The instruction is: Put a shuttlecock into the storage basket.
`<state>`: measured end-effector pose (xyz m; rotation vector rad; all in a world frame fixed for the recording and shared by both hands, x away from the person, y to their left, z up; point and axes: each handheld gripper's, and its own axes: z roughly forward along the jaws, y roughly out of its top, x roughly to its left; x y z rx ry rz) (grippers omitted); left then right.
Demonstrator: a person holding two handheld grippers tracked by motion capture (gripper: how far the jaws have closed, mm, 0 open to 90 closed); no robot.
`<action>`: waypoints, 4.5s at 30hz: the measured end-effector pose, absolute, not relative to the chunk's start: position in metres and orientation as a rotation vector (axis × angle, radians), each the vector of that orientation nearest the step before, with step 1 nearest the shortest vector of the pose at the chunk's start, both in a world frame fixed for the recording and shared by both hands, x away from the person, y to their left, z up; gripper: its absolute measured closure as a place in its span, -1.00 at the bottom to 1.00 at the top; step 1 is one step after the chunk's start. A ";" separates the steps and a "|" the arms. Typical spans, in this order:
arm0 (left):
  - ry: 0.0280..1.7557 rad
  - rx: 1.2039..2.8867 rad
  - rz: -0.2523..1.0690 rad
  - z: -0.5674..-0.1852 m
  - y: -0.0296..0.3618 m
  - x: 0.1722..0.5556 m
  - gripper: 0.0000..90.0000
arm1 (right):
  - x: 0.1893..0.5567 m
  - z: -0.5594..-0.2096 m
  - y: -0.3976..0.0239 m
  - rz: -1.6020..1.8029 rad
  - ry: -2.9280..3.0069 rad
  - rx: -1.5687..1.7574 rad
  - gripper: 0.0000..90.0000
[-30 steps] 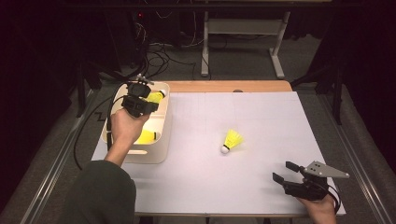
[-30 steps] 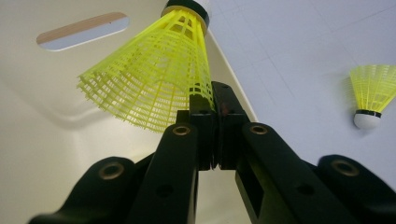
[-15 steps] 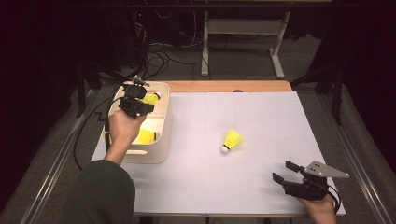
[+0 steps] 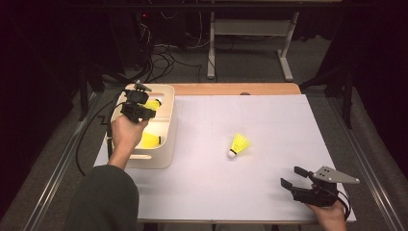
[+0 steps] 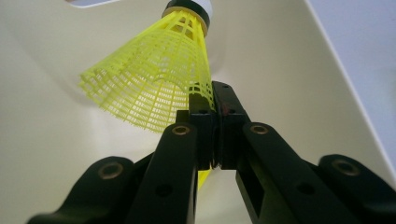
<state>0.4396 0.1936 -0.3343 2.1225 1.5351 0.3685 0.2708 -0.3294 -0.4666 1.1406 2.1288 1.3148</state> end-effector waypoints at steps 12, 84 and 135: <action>1.553 2.120 0.328 -0.346 0.194 0.445 0.95 | 0.271 -0.467 -0.329 1.316 2.129 1.141 -0.39; 1.379 2.060 0.366 -0.312 0.166 0.425 -0.05 | 0.271 -0.467 -0.329 1.315 2.129 1.140 -0.39; 1.201 2.130 0.308 -0.312 0.109 0.415 -0.06 | 0.271 -0.467 -0.330 1.321 2.130 1.140 -0.39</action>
